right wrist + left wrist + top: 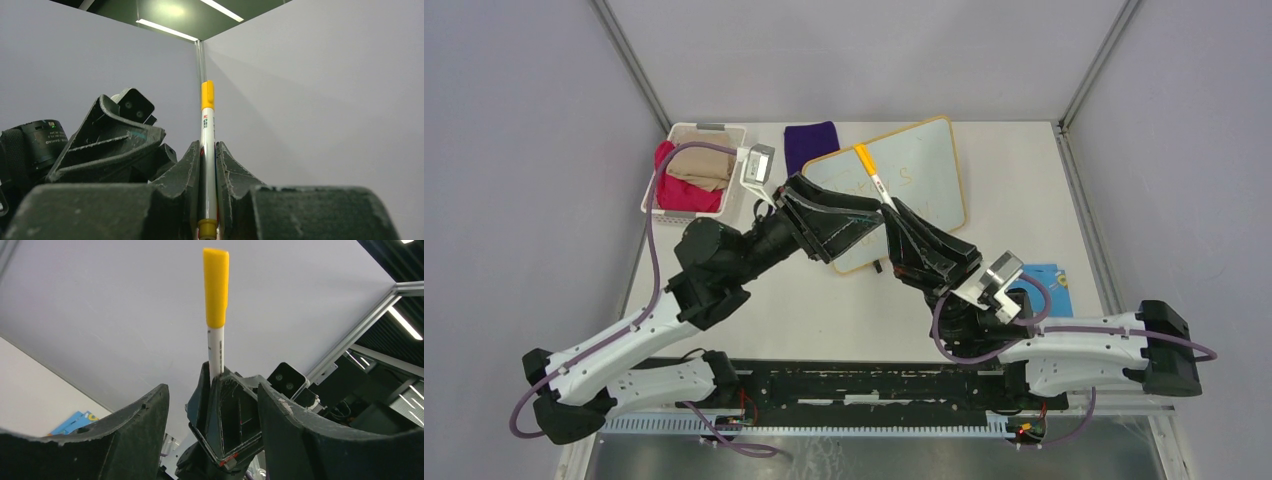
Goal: Write a sentence on the whiteboard
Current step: Close the whiteboard marker at the center of the board, then place the whiteboard marker at the center of the board.
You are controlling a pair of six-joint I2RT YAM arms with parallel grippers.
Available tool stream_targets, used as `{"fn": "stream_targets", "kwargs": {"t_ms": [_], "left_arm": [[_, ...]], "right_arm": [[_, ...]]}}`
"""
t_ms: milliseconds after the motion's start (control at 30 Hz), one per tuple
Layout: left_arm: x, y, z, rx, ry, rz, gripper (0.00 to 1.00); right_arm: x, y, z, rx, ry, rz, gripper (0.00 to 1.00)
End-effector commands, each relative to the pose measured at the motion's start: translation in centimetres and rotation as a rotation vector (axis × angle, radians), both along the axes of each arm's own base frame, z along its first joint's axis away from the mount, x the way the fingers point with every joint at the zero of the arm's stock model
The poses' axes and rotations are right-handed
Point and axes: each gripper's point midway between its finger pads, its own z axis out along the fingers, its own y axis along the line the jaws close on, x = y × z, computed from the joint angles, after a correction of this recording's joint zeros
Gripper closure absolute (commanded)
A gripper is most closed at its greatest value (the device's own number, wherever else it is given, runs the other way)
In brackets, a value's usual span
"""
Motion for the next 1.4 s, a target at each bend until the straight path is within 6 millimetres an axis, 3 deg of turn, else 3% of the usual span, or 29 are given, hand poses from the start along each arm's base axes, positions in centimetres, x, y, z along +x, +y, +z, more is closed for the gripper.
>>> {"fn": "stream_targets", "kwargs": {"t_ms": [0,267,500,800,1033,1100,1233,1367], "left_arm": [[0.2,2.3,4.1,-0.055,-0.108,0.107,0.28],[1.2,2.5,5.6,-0.046,-0.129,0.166,0.27],[1.5,2.6,5.1,-0.041,-0.125,0.181,0.39],[1.5,2.0,3.6,-0.011,-0.106,0.163,0.64],[1.6,1.8,2.7,0.005,-0.096,0.159,0.95],[1.8,2.2,2.6,0.014,-0.094,0.177,0.98],[2.1,3.2,2.2,0.042,-0.093,0.226,0.98],[2.3,4.0,0.9,0.112,-0.095,0.272,0.98]], "right_arm": [[-0.9,0.2,0.4,-0.011,-0.028,0.058,1.0],[-1.6,1.1,0.3,-0.035,-0.051,0.113,1.0],[-1.6,1.3,-0.2,-0.045,-0.046,0.119,1.0],[-1.7,1.9,-0.4,-0.067,-0.045,0.125,1.0],[-1.7,2.4,-0.6,-0.092,-0.045,0.132,1.0],[-1.9,2.8,-0.8,-0.137,-0.061,0.132,0.93],[-2.0,3.5,-1.2,-0.259,-0.037,0.144,0.65],[-2.2,3.4,-2.0,-0.372,0.01,0.181,0.51]]}}
